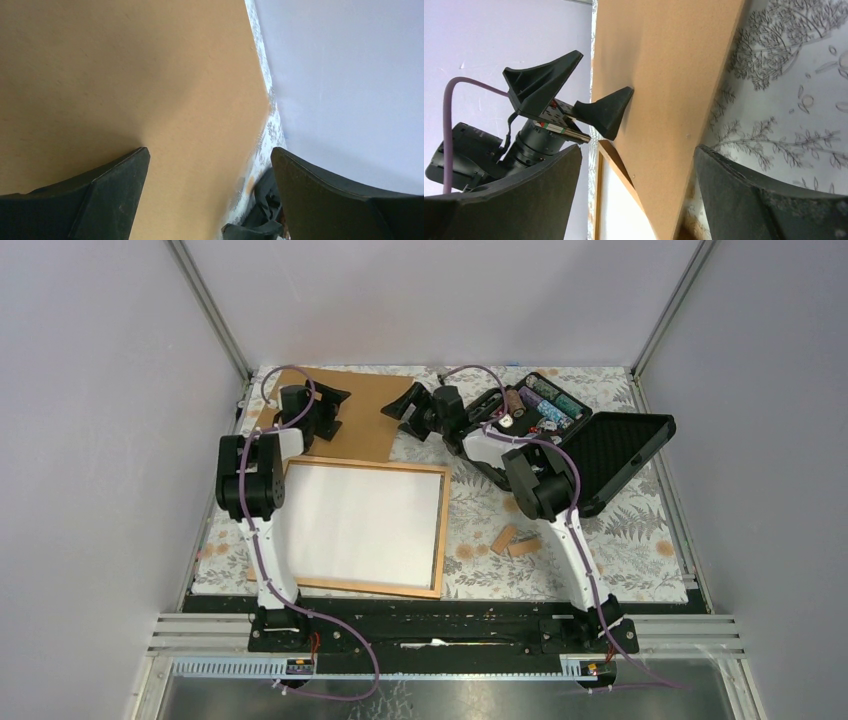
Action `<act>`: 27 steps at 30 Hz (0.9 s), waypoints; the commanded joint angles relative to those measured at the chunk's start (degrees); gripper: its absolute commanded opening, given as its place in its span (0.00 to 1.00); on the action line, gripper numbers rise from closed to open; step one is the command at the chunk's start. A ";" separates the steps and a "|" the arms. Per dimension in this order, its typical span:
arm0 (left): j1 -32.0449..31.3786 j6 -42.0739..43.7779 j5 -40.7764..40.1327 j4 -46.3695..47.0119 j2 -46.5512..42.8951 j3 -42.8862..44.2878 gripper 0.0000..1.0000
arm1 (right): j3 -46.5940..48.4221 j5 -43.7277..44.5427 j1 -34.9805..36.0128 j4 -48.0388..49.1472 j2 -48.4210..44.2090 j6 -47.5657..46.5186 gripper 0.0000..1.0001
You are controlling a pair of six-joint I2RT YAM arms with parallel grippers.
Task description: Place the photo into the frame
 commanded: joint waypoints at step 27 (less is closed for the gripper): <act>5.99 9.48 -1.66 -19.00 -9.35 7.77 0.99 | -9.59 5.40 -0.09 -13.55 -13.50 -14.25 0.89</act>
